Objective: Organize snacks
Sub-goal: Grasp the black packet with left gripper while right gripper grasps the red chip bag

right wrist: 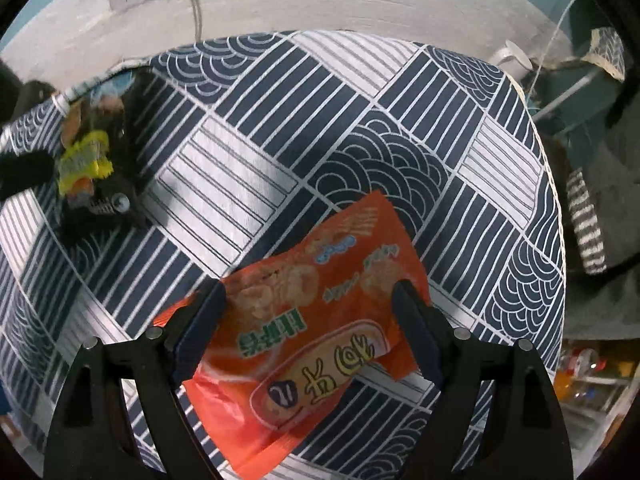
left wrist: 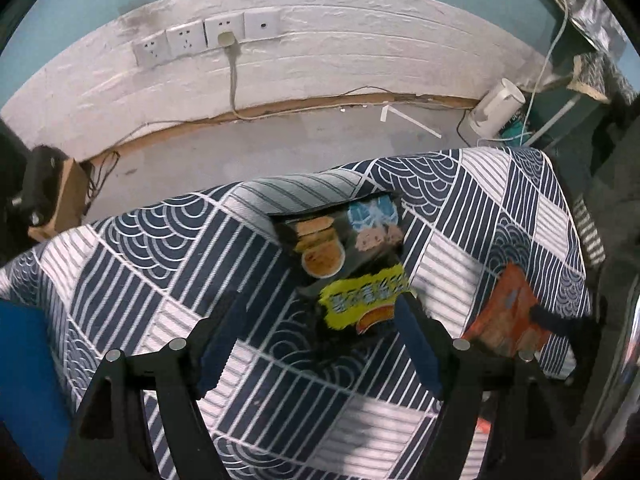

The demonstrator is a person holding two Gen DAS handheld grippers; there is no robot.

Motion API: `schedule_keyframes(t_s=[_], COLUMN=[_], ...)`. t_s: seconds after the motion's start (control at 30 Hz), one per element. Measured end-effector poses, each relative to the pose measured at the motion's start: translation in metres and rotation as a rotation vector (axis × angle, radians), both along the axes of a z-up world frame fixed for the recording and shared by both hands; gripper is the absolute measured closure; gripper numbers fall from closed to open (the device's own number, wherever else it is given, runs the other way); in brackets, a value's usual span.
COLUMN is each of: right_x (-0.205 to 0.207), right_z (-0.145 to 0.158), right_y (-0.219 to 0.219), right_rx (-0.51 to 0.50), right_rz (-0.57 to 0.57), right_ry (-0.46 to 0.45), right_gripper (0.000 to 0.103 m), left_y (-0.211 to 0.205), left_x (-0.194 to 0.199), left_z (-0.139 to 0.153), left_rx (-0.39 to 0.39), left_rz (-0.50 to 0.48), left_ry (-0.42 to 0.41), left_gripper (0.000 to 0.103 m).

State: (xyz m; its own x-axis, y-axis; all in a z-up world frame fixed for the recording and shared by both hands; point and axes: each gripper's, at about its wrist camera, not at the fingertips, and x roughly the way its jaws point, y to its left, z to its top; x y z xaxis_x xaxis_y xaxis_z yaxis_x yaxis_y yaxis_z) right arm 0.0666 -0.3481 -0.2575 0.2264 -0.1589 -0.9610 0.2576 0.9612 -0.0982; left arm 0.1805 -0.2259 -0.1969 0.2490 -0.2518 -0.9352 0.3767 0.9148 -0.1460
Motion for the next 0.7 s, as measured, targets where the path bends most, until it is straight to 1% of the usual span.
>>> schedule_keyframes(t_s=[0.17, 0.23, 0.27, 0.3, 0.33, 0.37, 0.4, 0.43, 0.47, 0.5, 0.57, 0.6, 0.67, 0.7], right_x=[0.006, 0.009, 0.012, 0.011, 0.009, 0.009, 0.008, 0.006, 0.005, 0.004, 0.002, 0.001, 0.002, 0.001], right_z=[-0.007, -0.007, -0.008, -0.007, -0.006, -0.006, -0.004, -0.002, -0.001, 0.001, 0.004, 0.005, 0.008, 0.01], right_y=[-0.005, -0.003, -0.001, -0.001, 0.001, 0.005, 0.007, 0.006, 0.004, 0.001, -0.004, -0.007, -0.018, -0.023], right_rx=[0.025, 0.026, 0.025, 0.033, 0.036, 0.027, 0.023, 0.021, 0.018, 0.022, 0.053, 0.065, 0.09, 0.115], right_rz=[0.043, 0.08, 0.097, 0.117, 0.129, 0.141, 0.148, 0.156, 0.162, 0.166, 0.166, 0.165, 0.154, 0.139], right_ry=[0.002, 0.005, 0.005, 0.002, -0.003, -0.007, -0.011, -0.012, -0.014, -0.019, -0.025, -0.029, -0.044, -0.048], right_gripper=[0.019, 0.019, 0.021, 0.026, 0.029, 0.039, 0.046, 0.05, 0.059, 0.066, 0.071, 0.074, 0.08, 0.08], left_y=[-0.011, -0.015, -0.018, -0.02, -0.022, -0.022, -0.023, -0.023, -0.023, -0.022, -0.021, -0.02, -0.016, -0.015], left_x=[0.01, 0.013, 0.014, 0.014, 0.015, 0.015, 0.015, 0.015, 0.014, 0.013, 0.01, 0.009, 0.007, 0.006], left_z=[-0.011, -0.015, -0.018, -0.019, -0.02, -0.021, -0.021, -0.022, -0.022, -0.022, -0.023, -0.024, -0.025, -0.025], left_rx=[0.0, 0.012, 0.016, 0.014, 0.008, 0.002, -0.006, -0.009, -0.016, -0.017, -0.014, -0.032, -0.04, -0.041], left_rz=[0.052, 0.062, 0.064, 0.064, 0.062, 0.058, 0.053, 0.051, 0.05, 0.053, 0.055, 0.05, 0.045, 0.04], left_ry=[0.041, 0.051, 0.059, 0.064, 0.07, 0.076, 0.081, 0.083, 0.084, 0.079, 0.072, 0.081, 0.084, 0.084], left_gripper=[0.025, 0.025, 0.025, 0.025, 0.025, 0.025, 0.025, 0.025, 0.029, 0.031, 0.049, 0.05, 0.052, 0.053])
